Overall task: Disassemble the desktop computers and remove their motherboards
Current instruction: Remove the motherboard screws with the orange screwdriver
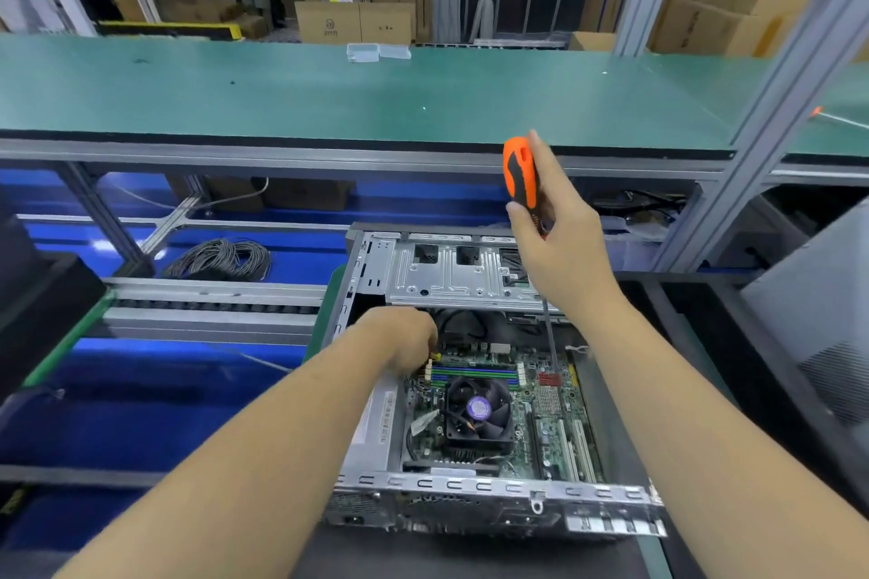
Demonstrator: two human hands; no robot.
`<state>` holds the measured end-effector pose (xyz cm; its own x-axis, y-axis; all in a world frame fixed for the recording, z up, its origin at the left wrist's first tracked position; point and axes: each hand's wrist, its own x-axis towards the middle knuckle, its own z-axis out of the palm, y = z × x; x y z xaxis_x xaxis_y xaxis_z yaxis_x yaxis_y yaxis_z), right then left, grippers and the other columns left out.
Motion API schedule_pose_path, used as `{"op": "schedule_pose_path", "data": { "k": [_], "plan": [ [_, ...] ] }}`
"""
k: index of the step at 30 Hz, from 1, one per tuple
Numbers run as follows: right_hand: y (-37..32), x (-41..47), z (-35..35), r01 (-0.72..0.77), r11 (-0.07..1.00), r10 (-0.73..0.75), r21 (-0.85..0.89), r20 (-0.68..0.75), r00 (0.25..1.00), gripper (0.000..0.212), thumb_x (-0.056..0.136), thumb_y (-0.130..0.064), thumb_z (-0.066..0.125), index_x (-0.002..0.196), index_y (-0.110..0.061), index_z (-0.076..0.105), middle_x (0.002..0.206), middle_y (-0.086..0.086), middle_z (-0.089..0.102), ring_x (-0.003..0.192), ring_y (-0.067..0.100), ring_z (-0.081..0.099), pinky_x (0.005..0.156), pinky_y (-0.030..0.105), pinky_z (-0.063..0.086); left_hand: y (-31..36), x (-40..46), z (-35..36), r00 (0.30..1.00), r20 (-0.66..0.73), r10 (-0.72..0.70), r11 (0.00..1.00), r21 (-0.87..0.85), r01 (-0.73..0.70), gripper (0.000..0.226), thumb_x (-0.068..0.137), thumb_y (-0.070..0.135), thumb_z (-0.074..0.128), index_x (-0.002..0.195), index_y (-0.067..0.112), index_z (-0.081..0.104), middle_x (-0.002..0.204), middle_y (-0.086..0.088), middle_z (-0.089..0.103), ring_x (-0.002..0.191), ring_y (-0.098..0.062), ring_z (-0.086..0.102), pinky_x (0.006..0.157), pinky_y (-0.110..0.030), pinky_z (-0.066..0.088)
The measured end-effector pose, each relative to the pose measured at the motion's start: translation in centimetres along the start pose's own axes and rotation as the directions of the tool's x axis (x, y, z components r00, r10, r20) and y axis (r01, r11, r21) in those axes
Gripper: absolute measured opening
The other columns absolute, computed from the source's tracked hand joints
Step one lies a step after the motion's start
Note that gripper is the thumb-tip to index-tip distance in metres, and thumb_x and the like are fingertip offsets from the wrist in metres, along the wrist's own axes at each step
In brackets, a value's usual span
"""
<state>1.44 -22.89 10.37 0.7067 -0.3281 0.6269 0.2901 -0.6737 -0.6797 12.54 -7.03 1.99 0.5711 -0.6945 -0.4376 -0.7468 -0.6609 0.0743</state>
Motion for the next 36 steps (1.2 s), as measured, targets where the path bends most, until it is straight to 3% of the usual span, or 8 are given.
{"op": "schedule_pose_path", "data": {
  "k": [3, 8, 14, 18, 20, 22, 32, 36],
  "plan": [
    [1.5, -0.8, 0.4, -0.064, 0.997, 0.064, 0.034, 0.005, 0.998, 0.066, 0.098, -0.005, 0.056, 0.155, -0.023, 0.029, 0.120, -0.054, 0.042, 0.108, -0.016, 0.052, 0.094, 0.011, 0.044, -1.0, 2.0, 0.1, 0.990, 0.140, 0.014, 0.996, -0.089, -0.001, 0.046, 0.087, -0.002, 0.047, 0.120, 0.018, 0.072, 0.131, -0.002, 0.066, 0.118, -0.025, 0.060, 0.102, -0.041, 0.049],
    [1.7, -0.3, 1.0, -0.146, 0.973, 0.157, 0.179, -0.045, 0.987, 0.066, 0.098, -0.007, 0.057, 0.156, -0.018, 0.027, 0.121, -0.006, 0.063, 0.098, -0.002, 0.060, 0.086, 0.016, 0.048, -2.0, 2.8, 1.1, 0.987, 0.159, -0.025, 0.967, -0.247, 0.065, 0.063, 0.086, -0.005, 0.033, 0.138, 0.019, 0.060, 0.150, -0.004, 0.049, 0.136, -0.025, 0.046, 0.113, -0.039, 0.038],
    [2.0, 0.6, 2.0, -0.118, 0.972, 0.150, 0.205, -0.150, 0.977, 0.063, 0.097, -0.007, 0.058, 0.153, -0.020, 0.032, 0.084, -0.016, 0.058, 0.070, 0.005, 0.052, 0.068, 0.020, 0.045, -1.1, 4.0, 0.6, 0.943, 0.314, -0.113, 0.986, -0.081, 0.145, 0.068, 0.090, 0.003, 0.034, 0.155, 0.024, 0.035, 0.159, -0.002, 0.034, 0.136, -0.031, 0.045, 0.108, -0.040, 0.044],
    [1.7, 1.0, 1.9, -0.104, 0.958, 0.161, 0.268, -0.197, 0.967, 0.065, 0.096, -0.004, 0.057, 0.154, -0.017, 0.030, 0.093, -0.017, 0.061, 0.081, 0.007, 0.056, 0.079, 0.023, 0.050, -0.5, 4.4, 1.0, 0.936, 0.300, -0.182, 0.982, 0.008, 0.188, 0.014, 0.090, 0.008, 0.038, 0.093, 0.014, 0.050, 0.102, -0.005, 0.049, 0.091, -0.027, 0.046, 0.094, -0.039, 0.049],
    [1.4, 1.4, 1.5, -0.078, 0.954, 0.151, 0.291, -0.238, 0.959, 0.062, 0.095, -0.001, 0.057, 0.151, -0.014, 0.032, 0.101, -0.021, 0.062, 0.089, 0.006, 0.058, 0.086, 0.025, 0.051, -0.7, 4.3, 1.0, 0.935, 0.283, -0.212, 0.975, 0.000, 0.221, 0.022, 0.094, 0.012, 0.041, 0.073, 0.014, 0.046, 0.084, -0.005, 0.048, 0.078, -0.025, 0.045, 0.077, -0.038, 0.050],
    [1.2, 1.9, 1.0, -0.051, 0.950, 0.148, 0.309, -0.299, 0.943, 0.062, 0.095, -0.001, 0.056, 0.151, -0.011, 0.031, 0.103, -0.009, 0.063, 0.090, 0.008, 0.058, 0.087, 0.026, 0.051, -1.1, 4.2, 0.9, 0.947, 0.245, -0.209, 0.972, -0.050, 0.228, 0.026, 0.094, 0.012, 0.041, 0.069, 0.012, 0.048, 0.076, -0.008, 0.051, 0.068, -0.025, 0.046, 0.064, -0.034, 0.041],
    [-0.8, 3.3, 0.2, -0.017, 0.940, 0.189, 0.342, -0.477, 0.859, 0.065, 0.093, -0.004, 0.055, 0.146, -0.030, 0.026, 0.132, 0.037, 0.048, 0.094, 0.031, 0.057, 0.083, 0.060, 0.052, -2.5, 3.5, 1.9, 0.955, 0.162, -0.248, 0.898, -0.331, 0.289, 0.034, 0.099, 0.012, 0.040, 0.066, 0.019, 0.043, 0.090, -0.006, 0.049, 0.086, -0.024, 0.045, 0.079, -0.030, 0.039],
    [-0.6, 3.9, -0.5, 0.023, 0.946, 0.170, 0.323, -0.555, 0.815, 0.065, 0.093, -0.003, 0.054, 0.149, -0.022, 0.025, 0.098, 0.012, 0.057, 0.077, 0.019, 0.050, 0.071, 0.047, 0.056, -2.5, 2.9, 1.7, 0.972, 0.090, -0.218, 0.875, -0.424, 0.235, 0.029, 0.093, -0.001, 0.038, 0.073, 0.003, 0.059, 0.087, -0.017, 0.059, 0.075, -0.027, 0.050, 0.069, -0.034, 0.043]
  ]
}}
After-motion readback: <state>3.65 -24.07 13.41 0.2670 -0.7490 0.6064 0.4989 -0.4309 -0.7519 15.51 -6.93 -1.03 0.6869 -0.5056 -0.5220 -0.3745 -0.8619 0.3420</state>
